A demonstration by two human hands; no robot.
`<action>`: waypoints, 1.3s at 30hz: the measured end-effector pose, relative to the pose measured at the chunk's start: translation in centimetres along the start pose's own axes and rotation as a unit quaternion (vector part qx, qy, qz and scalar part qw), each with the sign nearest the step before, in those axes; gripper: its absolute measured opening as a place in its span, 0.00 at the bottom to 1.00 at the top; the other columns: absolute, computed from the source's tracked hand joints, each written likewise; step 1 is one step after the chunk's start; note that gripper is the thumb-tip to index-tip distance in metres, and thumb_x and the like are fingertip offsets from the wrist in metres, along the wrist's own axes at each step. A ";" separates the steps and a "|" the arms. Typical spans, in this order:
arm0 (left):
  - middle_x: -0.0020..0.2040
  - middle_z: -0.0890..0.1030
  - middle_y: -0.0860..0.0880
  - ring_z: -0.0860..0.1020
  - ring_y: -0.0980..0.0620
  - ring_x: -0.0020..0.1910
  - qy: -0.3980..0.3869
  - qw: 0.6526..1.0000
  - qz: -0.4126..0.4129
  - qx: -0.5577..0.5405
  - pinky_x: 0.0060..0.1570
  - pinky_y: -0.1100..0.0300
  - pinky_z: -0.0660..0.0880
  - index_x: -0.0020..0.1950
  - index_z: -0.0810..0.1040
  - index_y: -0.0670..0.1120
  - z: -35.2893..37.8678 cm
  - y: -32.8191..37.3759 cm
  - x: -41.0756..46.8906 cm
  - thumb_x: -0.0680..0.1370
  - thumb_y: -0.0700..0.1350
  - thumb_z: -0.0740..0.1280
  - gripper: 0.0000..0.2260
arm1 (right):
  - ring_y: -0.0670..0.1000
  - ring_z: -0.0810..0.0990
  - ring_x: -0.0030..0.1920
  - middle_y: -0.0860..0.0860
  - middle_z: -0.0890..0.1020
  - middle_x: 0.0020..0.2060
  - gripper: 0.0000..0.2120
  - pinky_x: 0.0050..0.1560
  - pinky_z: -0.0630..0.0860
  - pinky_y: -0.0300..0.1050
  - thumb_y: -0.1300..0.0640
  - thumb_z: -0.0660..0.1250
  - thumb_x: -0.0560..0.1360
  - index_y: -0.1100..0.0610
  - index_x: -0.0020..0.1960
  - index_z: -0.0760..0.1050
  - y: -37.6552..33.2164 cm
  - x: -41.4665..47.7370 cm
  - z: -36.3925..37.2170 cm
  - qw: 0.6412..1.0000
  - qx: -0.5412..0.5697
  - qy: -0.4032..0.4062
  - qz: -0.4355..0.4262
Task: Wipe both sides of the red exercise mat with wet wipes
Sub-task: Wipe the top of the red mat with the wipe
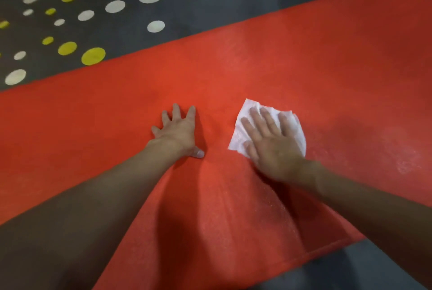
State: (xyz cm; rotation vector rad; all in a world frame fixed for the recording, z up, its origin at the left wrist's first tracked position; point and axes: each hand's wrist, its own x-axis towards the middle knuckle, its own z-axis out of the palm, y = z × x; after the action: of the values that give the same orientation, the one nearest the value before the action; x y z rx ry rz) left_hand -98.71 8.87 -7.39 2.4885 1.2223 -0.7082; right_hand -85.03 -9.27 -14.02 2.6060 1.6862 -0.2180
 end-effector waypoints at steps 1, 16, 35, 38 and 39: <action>0.80 0.41 0.45 0.45 0.37 0.79 -0.001 1.000 0.003 0.001 0.70 0.31 0.56 0.80 0.43 0.56 -0.1 0.0 0.1 0.64 0.54 0.81 0.58 | 0.59 0.49 0.80 0.55 0.49 0.80 0.32 0.75 0.46 0.68 0.42 0.41 0.79 0.51 0.81 0.50 -1.6 -0.7 0.2 1.000 0.007 0.006 -0.027; 0.79 0.48 0.44 0.50 0.38 0.78 0.034 0.999 0.003 0.028 0.71 0.37 0.57 0.80 0.44 0.55 -1.7 -1.3 3.1 0.63 0.57 0.81 0.58 | 0.53 0.54 0.79 0.50 0.57 0.79 0.29 0.76 0.50 0.62 0.40 0.45 0.80 0.46 0.79 0.57 1.0 3.4 -0.8 0.992 -0.008 0.001 -0.123; 0.69 0.65 0.47 0.63 0.39 0.68 0.157 0.987 -0.003 -0.013 0.64 0.38 0.66 0.73 0.64 0.55 -1.3 -1.9 4.7 0.80 0.54 0.59 0.20 | 0.52 0.52 0.79 0.49 0.55 0.80 0.29 0.76 0.47 0.64 0.39 0.43 0.80 0.44 0.79 0.56 -0.4 6.4 -1.0 0.989 0.005 -0.002 -0.149; 0.68 0.66 0.46 0.64 0.40 0.67 0.221 0.975 -0.021 0.018 0.61 0.38 0.65 0.74 0.64 0.51 -0.2 -1.6 5.6 0.80 0.55 0.56 0.22 | 0.53 0.44 0.80 0.50 0.47 0.81 0.34 0.75 0.39 0.64 0.39 0.32 0.75 0.44 0.80 0.47 0.5 8.7 -1.7 1.000 0.010 0.001 0.000; 0.66 0.67 0.45 0.65 0.40 0.66 0.242 0.970 -0.021 0.023 0.61 0.39 0.66 0.72 0.67 0.49 -0.3 -1.6 6.1 0.80 0.56 0.55 0.22 | 0.55 0.43 0.80 0.51 0.46 0.81 0.35 0.75 0.39 0.66 0.40 0.33 0.75 0.46 0.81 0.47 -0.4 8.6 -1.6 1.000 0.016 -0.005 0.008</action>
State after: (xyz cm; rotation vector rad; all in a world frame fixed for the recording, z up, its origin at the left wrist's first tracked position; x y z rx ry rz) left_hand -96.67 13.97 -10.53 2.7769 1.4278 -0.1320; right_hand -81.75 -1.14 -13.59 2.6362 1.6712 -0.2576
